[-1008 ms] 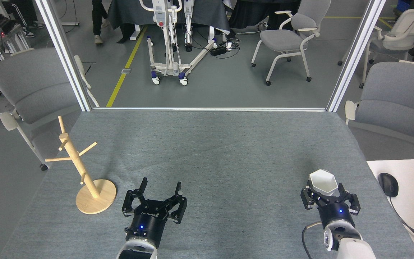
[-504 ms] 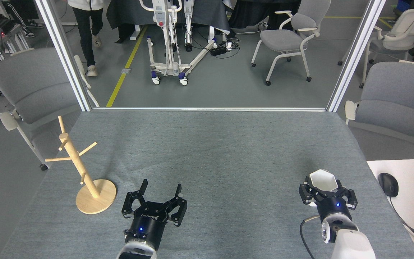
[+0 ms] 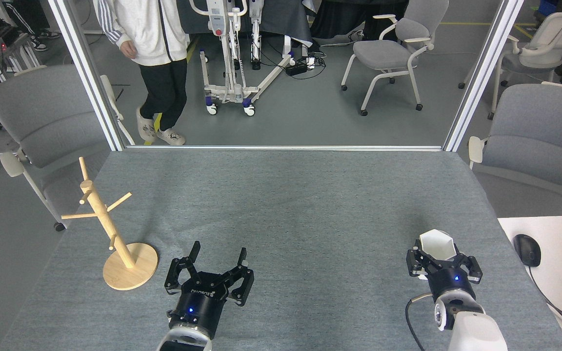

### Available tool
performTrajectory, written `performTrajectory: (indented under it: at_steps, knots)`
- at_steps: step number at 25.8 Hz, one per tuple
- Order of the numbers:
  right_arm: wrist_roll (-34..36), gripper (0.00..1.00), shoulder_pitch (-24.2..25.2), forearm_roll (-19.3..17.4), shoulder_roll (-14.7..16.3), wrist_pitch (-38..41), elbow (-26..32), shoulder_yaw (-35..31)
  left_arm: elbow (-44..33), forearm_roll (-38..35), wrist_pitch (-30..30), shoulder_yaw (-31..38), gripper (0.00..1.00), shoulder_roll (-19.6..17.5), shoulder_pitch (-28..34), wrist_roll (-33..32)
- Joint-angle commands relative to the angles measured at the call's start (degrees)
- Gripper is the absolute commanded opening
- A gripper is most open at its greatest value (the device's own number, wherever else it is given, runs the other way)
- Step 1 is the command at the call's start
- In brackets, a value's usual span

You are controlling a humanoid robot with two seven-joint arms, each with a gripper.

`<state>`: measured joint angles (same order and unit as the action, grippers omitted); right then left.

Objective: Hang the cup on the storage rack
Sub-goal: 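Lift the white cup with the right gripper, then carry the cup toward the left gripper at table center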

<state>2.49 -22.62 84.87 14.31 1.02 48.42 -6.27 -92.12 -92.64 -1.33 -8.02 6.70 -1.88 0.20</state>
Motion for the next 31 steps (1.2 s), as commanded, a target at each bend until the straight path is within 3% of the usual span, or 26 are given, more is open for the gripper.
performTrajectory:
  at_steps: [1, 3, 5, 10, 15, 18, 22, 27, 31]
  knots:
    - [0.06, 0.25, 0.29, 0.56, -0.07, 0.39, 0.54, 0.03, -0.61, 0.00, -1.75, 0.02, 1.00, -0.11, -0.23, 0.16]
    - [0.06, 0.19, 0.29, 0.56, -0.07, 0.56, 1.06, 0.03, -0.61, 0.00, -1.84, 0.20, 1.00, -0.11, -0.14, 0.24]
    - [-0.02, 0.04, 0.29, 0.47, 0.10, 0.47, 2.21, 0.03, -0.61, 0.00, -1.57, 0.37, 1.00, -0.02, 0.03, 0.24]
    - [-2.05, 0.02, 0.29, -0.32, -0.25, -0.05, 11.52, -0.23, -0.61, 0.00, -1.40, 0.46, 1.00, 0.15, -0.05, 0.24]
    - [-13.29, 0.00, 0.56, -2.95, -1.22, -1.63, 23.03, -0.24, -0.70, 0.00, -2.19, 0.20, 1.00, -0.11, -0.14, 3.76]
    - [-15.32, 0.00, 1.88, -3.66, -3.94, -9.01, 29.54, 1.34, -0.70, -0.44, -5.62, 0.02, 0.99, -0.90, 0.03, 6.75]
    - [-15.58, 0.00, 2.58, -3.57, -6.58, -20.18, 34.73, 9.87, -0.43, -2.28, -11.33, -1.65, 0.99, -2.66, 0.12, 7.36]
    - [-15.67, 0.00, 0.21, -3.57, -7.72, -38.72, 35.16, 22.09, 3.08, -13.18, -11.15, -10.53, 0.99, -2.57, -0.23, 7.27]
    - [-15.67, 0.00, -0.76, -2.43, -11.32, -45.67, 35.16, 28.07, 8.53, -15.91, -10.89, -13.43, 0.99, -0.90, -4.01, 6.57]
